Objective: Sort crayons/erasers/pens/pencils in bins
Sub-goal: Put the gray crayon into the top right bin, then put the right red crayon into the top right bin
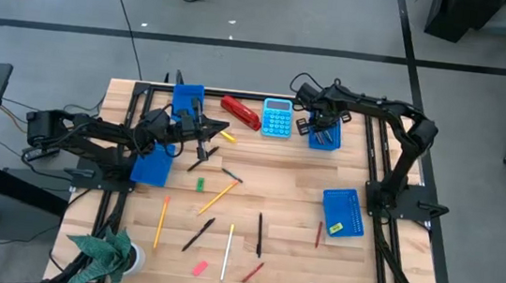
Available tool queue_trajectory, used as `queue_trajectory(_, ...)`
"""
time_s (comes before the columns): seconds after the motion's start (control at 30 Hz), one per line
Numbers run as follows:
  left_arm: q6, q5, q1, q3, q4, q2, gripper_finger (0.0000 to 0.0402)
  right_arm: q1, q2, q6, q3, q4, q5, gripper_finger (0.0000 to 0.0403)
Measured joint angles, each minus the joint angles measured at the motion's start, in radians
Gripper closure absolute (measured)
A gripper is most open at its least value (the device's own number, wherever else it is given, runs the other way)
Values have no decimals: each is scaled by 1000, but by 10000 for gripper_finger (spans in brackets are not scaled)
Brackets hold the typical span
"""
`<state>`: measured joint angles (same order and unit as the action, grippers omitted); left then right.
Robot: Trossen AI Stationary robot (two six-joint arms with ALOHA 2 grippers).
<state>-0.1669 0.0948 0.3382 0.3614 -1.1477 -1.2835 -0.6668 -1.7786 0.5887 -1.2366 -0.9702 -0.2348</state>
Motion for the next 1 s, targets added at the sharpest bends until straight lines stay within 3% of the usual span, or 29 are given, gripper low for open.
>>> queue_trajectory(0.33, -1, 0, 0, 0, 0, 0, 389, 95, 122, 150, 0, -79, -89, 306)
queue_trajectory(0.47, -2, 0, 0, 0, 0, 0, 390, 190, 203, 269, 0, -82, -63, 306)
queue_trajectory(0.8, -2, 0, 0, 0, -1, 0, 384, 579, 219, 675, 0, -78, 167, 306)
queue_trajectory(1.0, -1, 0, 0, 0, -6, 0, 390, 838, 167, 1008, 0, -73, 192, 306)
